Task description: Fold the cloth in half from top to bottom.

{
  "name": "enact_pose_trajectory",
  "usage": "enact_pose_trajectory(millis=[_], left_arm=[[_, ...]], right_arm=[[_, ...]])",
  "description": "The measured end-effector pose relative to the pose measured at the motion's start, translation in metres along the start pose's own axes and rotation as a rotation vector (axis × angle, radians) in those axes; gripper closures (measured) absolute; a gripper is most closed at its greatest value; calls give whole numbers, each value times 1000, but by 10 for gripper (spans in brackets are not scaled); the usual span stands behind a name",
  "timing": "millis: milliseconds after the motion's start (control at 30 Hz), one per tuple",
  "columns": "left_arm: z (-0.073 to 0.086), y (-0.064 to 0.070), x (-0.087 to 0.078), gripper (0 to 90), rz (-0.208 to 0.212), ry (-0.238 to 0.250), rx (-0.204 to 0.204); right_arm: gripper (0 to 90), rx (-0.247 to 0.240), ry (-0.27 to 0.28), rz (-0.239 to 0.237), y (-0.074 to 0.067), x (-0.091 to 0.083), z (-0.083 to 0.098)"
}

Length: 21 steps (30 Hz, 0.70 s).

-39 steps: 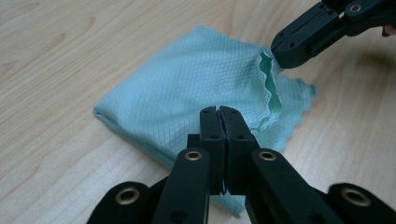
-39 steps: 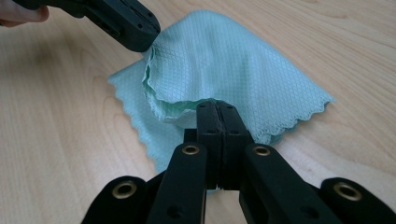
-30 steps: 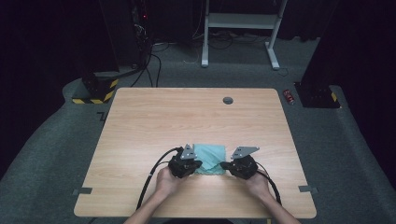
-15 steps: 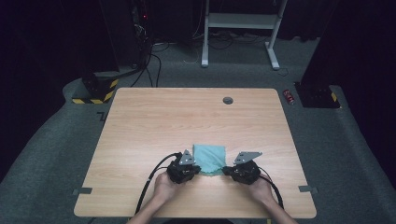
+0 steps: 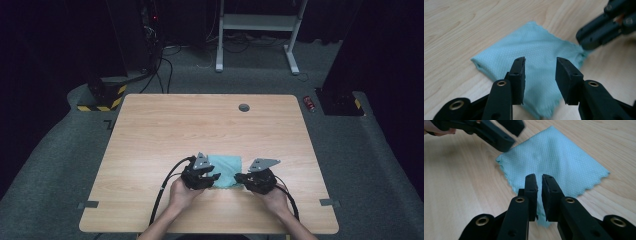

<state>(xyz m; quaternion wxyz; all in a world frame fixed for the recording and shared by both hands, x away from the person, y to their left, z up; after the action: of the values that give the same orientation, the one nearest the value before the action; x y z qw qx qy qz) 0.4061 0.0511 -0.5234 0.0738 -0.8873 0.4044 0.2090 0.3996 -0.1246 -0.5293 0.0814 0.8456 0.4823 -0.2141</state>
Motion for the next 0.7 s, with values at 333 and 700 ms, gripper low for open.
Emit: enact_pose_trajectory(millis=[333,700], left_arm=[[33,0,-5,554,-9,-55,-20],[32,-4,-17,520,-20,-30,-25]], right_arm=[[691,-33,-79,18,-5,8,21],[692,-16,-62,47,3,-1,18]])
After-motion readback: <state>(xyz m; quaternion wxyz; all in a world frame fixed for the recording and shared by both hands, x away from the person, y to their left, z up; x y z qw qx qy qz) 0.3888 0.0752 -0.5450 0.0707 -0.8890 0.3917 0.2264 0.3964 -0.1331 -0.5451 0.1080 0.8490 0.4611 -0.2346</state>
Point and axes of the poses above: each handheld gripper's, and its own axes: x roughly forward along the jaws, z roughly out of its underside, y roughly to its right, the point moved 5 cm from there along x, roughly forward along the jaws, and after that the axes turned 15 degrees about y, right-handed, at the moved point
